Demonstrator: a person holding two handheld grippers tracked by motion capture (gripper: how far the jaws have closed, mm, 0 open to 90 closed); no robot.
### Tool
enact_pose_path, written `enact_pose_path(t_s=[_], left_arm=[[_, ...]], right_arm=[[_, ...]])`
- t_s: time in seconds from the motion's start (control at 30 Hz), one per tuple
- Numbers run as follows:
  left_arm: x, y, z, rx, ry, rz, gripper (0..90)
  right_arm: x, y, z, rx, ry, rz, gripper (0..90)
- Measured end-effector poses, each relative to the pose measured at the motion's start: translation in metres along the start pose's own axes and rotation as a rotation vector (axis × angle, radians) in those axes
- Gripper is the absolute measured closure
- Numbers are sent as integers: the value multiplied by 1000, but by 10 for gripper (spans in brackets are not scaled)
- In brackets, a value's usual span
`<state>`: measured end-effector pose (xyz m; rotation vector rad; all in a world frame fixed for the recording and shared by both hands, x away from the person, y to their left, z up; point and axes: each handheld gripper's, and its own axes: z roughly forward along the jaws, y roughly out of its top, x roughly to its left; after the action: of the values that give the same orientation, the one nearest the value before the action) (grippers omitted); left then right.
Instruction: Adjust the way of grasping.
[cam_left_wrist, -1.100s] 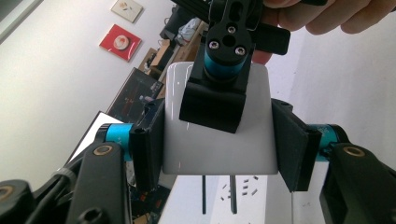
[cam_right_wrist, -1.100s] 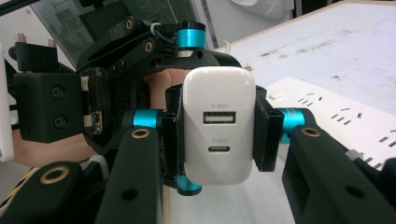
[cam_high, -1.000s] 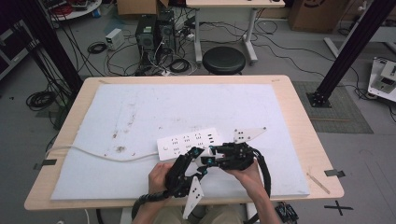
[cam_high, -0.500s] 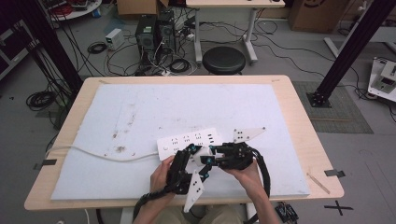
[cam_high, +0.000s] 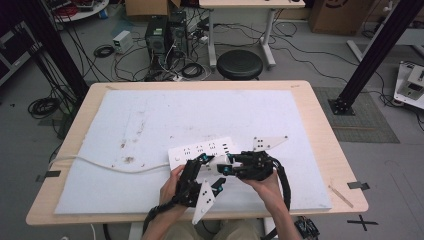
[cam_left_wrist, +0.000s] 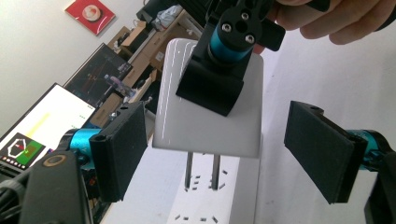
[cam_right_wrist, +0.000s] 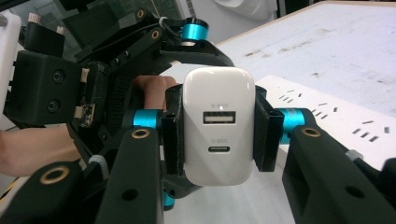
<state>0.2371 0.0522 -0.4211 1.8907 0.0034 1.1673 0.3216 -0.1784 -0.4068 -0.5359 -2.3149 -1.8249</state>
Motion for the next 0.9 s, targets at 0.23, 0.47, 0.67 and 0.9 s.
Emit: enact_pose_path(t_s=[0.23,0.47,0.67,0.9], left_arm=[[6,-1,-6,-5,-21,-64,215],[16,-7,-16,13,-31,-134,214],[28,-17,-28,32,-12,-195,215],[50,-36,-43,46,18,-302,216]], right_arm=[[1,1,-6,0,-20,5,633],[1,2,-10,-12,-55,-10,633],[2,3,-12,-15,-88,-15,633],[4,3,-14,-20,-112,-32,633]])
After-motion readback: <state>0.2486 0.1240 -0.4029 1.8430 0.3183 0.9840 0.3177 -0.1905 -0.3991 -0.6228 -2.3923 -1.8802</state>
